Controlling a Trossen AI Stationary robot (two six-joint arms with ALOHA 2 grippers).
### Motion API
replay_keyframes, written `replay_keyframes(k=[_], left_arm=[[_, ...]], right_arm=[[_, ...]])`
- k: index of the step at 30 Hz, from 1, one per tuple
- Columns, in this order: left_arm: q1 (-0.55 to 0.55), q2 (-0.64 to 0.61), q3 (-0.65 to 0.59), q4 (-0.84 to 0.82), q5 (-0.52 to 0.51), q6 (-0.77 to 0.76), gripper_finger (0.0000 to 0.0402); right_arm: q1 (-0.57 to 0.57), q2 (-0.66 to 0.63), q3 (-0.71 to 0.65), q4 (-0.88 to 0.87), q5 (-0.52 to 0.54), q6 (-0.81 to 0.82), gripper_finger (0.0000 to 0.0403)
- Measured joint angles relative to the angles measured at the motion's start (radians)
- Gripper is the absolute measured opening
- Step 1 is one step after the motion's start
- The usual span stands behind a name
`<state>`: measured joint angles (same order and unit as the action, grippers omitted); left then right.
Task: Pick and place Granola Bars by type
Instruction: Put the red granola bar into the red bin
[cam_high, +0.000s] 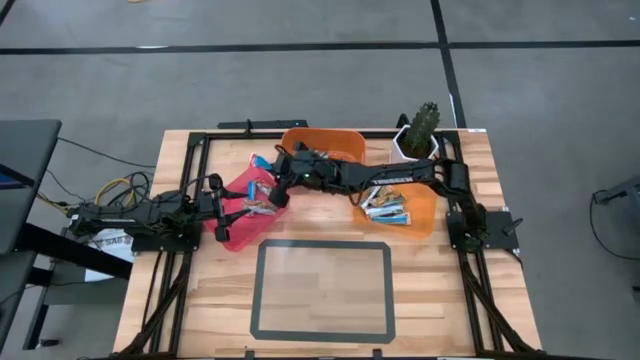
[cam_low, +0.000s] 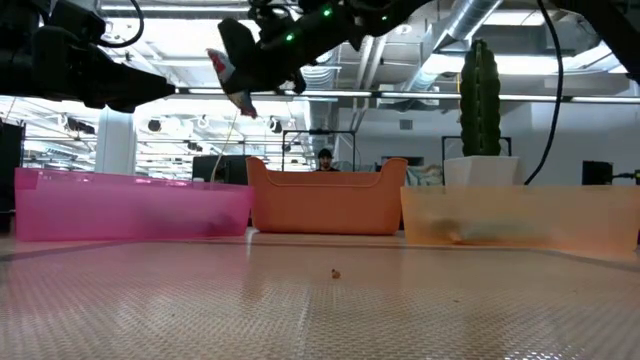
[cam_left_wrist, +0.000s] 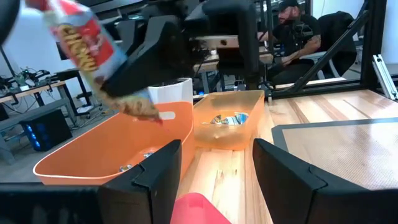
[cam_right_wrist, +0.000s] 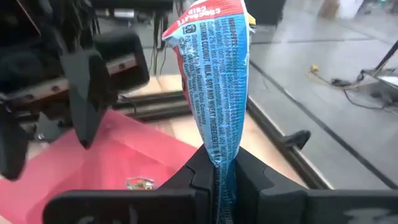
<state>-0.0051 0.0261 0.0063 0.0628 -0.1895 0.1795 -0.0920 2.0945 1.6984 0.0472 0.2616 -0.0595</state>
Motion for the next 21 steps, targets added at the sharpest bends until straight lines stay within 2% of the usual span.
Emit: replay_keyframes(k=[3,6,16,21], left_arm=[[0.0,0.0,0.0,0.0,0.0,0.0,0.0193],[0.0,0.0,0.0,0.0,0.0,0.0,0.0193],[0.0,0.0,0.0,0.0,0.0,0.0,0.0193],[0.0,0.0,0.0,0.0,0.0,0.0,0.0193]], right_arm=[[-0.002,0.022,0.039,-0.092,-0.003,0.009,0.0024],[0.001,0.064,0.1,-0.102,-0.01,0.01,0.0021],[0.012,0.211,0.308,-0.275,-0.117,0.035,0.0021],[0.009,0.273,0.366,-0.316,-0.167,0.072,0.0021]])
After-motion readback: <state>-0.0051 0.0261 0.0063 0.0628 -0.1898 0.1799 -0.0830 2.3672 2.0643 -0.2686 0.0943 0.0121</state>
